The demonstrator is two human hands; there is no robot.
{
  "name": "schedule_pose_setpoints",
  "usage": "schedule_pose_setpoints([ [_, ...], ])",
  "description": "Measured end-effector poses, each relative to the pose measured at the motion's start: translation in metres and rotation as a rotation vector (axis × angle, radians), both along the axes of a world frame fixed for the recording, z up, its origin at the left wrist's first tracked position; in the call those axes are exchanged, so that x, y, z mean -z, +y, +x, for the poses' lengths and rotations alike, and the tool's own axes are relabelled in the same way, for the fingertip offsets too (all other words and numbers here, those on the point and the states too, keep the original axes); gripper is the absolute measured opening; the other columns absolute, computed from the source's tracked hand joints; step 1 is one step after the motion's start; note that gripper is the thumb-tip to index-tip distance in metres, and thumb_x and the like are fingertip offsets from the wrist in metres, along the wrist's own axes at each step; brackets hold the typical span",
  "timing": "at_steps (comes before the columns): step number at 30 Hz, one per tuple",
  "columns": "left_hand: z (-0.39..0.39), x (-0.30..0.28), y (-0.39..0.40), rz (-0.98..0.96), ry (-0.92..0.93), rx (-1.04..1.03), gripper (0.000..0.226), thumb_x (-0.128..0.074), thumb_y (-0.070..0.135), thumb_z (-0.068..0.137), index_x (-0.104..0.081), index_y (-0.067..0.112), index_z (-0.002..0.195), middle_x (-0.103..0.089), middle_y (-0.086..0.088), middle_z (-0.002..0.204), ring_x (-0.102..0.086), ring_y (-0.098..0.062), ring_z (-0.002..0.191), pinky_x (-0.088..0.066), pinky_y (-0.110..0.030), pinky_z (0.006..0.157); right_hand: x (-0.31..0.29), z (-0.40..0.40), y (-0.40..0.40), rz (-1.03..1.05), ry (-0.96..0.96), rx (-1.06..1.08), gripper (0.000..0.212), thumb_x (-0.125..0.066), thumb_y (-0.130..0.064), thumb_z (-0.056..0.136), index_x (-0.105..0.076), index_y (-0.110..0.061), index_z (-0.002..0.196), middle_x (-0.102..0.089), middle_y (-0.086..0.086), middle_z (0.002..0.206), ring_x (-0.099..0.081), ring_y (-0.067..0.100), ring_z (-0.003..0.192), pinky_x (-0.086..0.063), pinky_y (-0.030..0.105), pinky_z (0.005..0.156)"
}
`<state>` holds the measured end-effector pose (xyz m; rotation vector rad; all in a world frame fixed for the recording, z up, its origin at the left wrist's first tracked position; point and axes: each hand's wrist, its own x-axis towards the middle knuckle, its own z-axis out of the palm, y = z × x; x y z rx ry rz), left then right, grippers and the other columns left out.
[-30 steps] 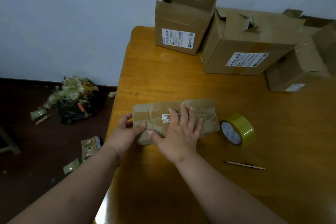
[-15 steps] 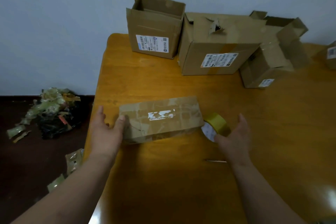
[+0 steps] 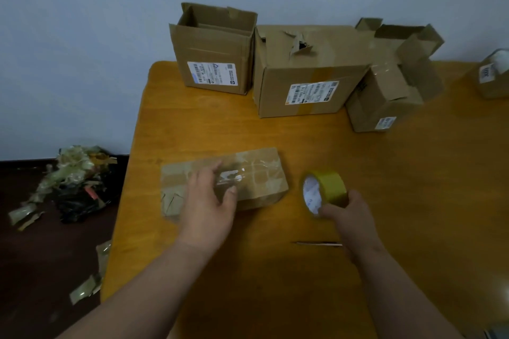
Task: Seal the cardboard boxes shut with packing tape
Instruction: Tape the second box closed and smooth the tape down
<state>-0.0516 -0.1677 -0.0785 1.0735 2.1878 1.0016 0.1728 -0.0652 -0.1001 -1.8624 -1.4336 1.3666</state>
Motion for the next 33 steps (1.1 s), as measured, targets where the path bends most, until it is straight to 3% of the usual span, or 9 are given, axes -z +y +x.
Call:
schedule_pose_setpoints([
  [3, 0.017, -0.003, 0.002, -0.077, -0.268, 0.090, 0.032, -0.062, 0.017, 0.095, -0.057, 0.026, 0.125, -0.060, 0.006, 0.107, -0.059, -0.013, 0.098, -0.051, -0.023, 0.081, -0.018, 0.005, 0.006, -0.041, 0.222, 0.101, 0.043, -0.083, -0.014, 0.062, -0.060, -0.016, 0.098, -0.067, 0.017, 0.104, -0.067, 0.037, 0.095, -0.056, 0.057, 0.082],
  [7, 0.032, -0.010, 0.008, -0.147, -0.516, 0.189, 0.047, -0.062, 0.014, 0.095, -0.048, 0.032, 0.135, -0.058, 0.015, 0.120, -0.057, -0.001, 0.102, -0.041, -0.008, 0.074, -0.053, 0.004, 0.008, -0.076, 0.582, 0.080, 0.038, -0.070, 0.009, 0.073, -0.061, -0.011, 0.104, -0.072, 0.011, 0.097, -0.071, 0.027, 0.092, -0.054, 0.035, 0.070],
  [13, 0.035, -0.026, 0.021, -0.141, -0.732, 0.227, 0.094, -0.066, -0.005, 0.080, -0.025, 0.043, 0.150, -0.051, 0.035, 0.113, -0.064, -0.010, 0.110, -0.053, -0.041, 0.098, -0.090, -0.015, -0.007, -0.185, 0.913, -0.012, 0.035, -0.064, 0.002, 0.064, -0.060, -0.007, 0.098, -0.069, 0.005, 0.074, -0.071, 0.019, 0.077, -0.054, 0.043, 0.082],
  [16, 0.032, -0.027, 0.018, -0.033, -0.838, 0.217, 0.093, -0.064, -0.005, 0.066, -0.037, 0.030, 0.148, -0.062, 0.014, 0.130, -0.061, -0.015, 0.119, -0.048, -0.047, 0.104, -0.093, -0.027, -0.013, -0.272, 1.075, -0.022, 0.029, -0.077, -0.001, 0.059, -0.065, -0.006, 0.084, -0.068, 0.009, 0.068, -0.071, 0.023, 0.075, -0.056, 0.047, 0.084],
  [18, 0.031, -0.031, 0.013, 0.047, -0.877, 0.202, 0.072, -0.066, -0.010, 0.074, -0.050, 0.019, 0.139, -0.069, -0.002, 0.121, -0.064, -0.021, 0.116, -0.048, -0.042, 0.103, -0.092, -0.036, -0.016, -0.319, 1.156, -0.036, 0.037, -0.091, -0.007, 0.043, -0.072, -0.009, 0.074, -0.069, 0.010, 0.070, -0.071, 0.025, 0.078, -0.058, 0.051, 0.082],
  [23, 0.028, -0.040, 0.001, 0.170, -0.621, 0.028, 0.029, -0.063, -0.001, 0.091, -0.069, 0.020, 0.110, -0.076, 0.004, 0.101, -0.070, -0.012, 0.100, -0.055, -0.027, 0.088, -0.097, -0.056, -0.025, -0.348, 1.207, -0.042, 0.026, -0.058, 0.000, 0.071, -0.061, -0.006, 0.097, -0.072, 0.008, 0.079, -0.072, 0.024, 0.082, -0.056, 0.053, 0.086],
  [28, 0.012, -0.038, -0.010, 0.113, -0.208, -0.047, 0.016, -0.065, 0.023, 0.093, -0.070, 0.028, 0.078, -0.071, 0.007, 0.071, -0.066, -0.013, 0.072, -0.054, -0.032, 0.067, -0.093, -0.072, -0.030, -0.390, 1.190, -0.107, 0.050, -0.083, -0.007, 0.060, -0.068, -0.002, 0.107, -0.070, 0.019, 0.112, -0.063, 0.036, 0.116, -0.050, 0.057, 0.094],
  [30, 0.004, -0.038, -0.013, 0.107, -0.153, -0.053, 0.020, -0.063, 0.025, 0.094, -0.067, 0.025, 0.074, -0.069, 0.005, 0.068, -0.065, -0.016, 0.068, -0.056, -0.038, 0.064, -0.090, -0.077, -0.035, -0.415, 1.196, -0.099, 0.068, -0.080, -0.008, 0.064, -0.057, -0.001, 0.128, -0.062, 0.021, 0.129, -0.059, 0.037, 0.122, -0.047, 0.057, 0.099],
  [33, -0.008, -0.044, -0.017, 0.134, -0.051, -0.012, 0.020, -0.059, 0.024, 0.094, -0.061, 0.023, 0.074, -0.063, 0.003, 0.066, -0.061, -0.018, 0.066, -0.053, -0.040, 0.059, -0.090, -0.080, -0.042, -0.433, 1.196, -0.109, 0.068, -0.075, -0.013, 0.073, -0.051, -0.001, 0.135, -0.060, 0.021, 0.132, -0.058, 0.036, 0.123, -0.046, 0.054, 0.102],
])
